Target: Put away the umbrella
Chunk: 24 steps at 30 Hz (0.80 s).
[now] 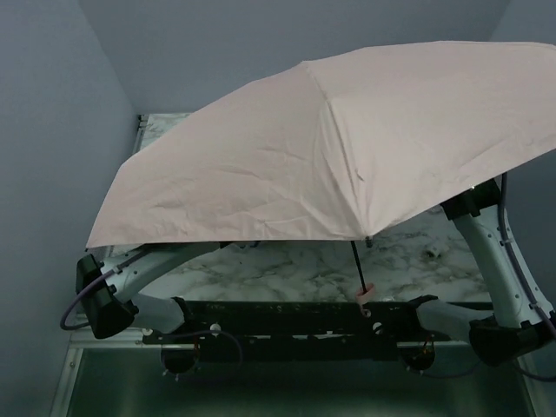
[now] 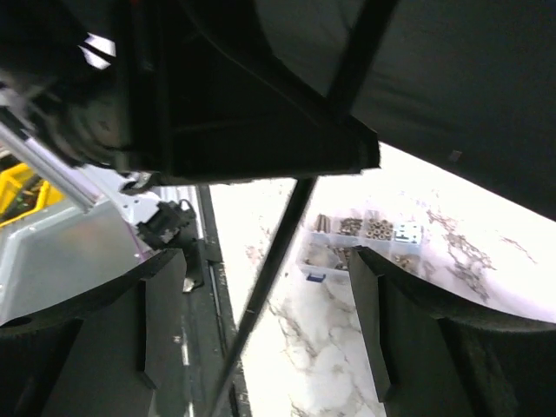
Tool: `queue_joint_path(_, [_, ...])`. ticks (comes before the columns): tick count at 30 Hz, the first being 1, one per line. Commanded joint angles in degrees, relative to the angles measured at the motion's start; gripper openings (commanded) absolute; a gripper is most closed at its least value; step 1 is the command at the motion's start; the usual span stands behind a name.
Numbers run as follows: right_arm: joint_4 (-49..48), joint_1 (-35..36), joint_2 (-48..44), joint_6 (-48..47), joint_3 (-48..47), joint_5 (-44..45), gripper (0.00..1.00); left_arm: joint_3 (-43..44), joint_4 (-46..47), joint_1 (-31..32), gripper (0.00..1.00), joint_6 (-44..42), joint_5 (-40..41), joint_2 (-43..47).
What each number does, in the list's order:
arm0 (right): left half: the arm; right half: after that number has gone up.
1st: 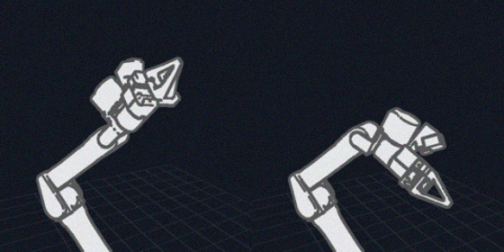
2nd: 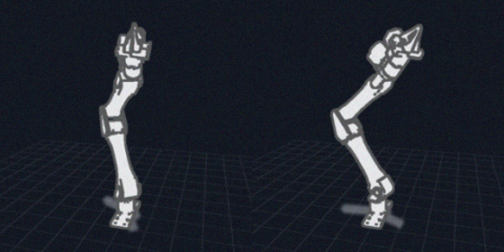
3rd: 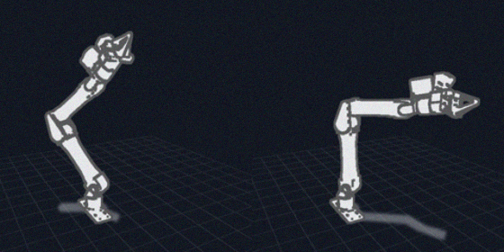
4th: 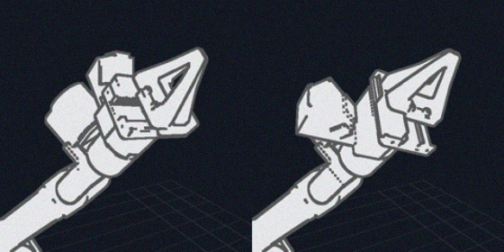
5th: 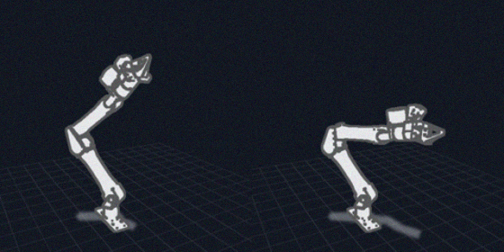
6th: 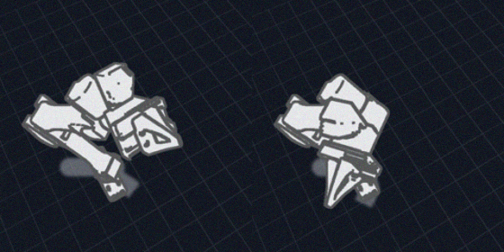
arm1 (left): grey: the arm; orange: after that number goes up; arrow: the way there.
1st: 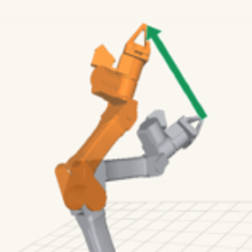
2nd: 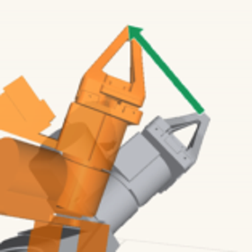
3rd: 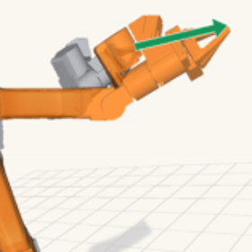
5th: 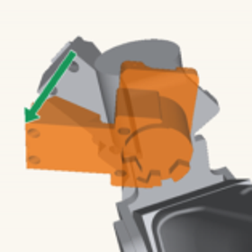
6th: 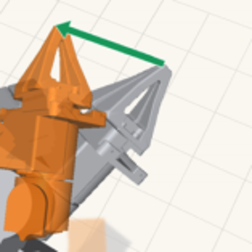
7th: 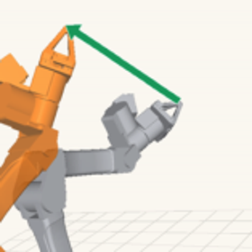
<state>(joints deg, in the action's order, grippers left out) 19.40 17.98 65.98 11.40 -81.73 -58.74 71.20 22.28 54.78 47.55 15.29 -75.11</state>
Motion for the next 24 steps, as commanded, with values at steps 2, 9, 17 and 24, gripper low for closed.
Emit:
queue_joint_path(2, [8.62,0.19,3.15,-7.04,-3.08,5.34,0.82,6.25,-6.09,2.21,0.0,-2.55,10.84,0.08])
queue_joint_path(9, [6.3,0.74,4.76,-3.71,-2.95,6.91,0.62,9.72,-6.54,4.51,0.0,-6.78,14.67,-2.22])
queue_joint_path(17, [4.97,0.9,7.66,-1.35,-4.47,8.38,0.39,13.0,-6.06,5.84,0.0,-8.89,15.6,-5.4])
queue_joint_path(24, [0.22,0.31,5.27,4.96,-2.54,3.9,0.0,8.85,0.84,5.77,0.04,-10.41,8.95,-3.39])
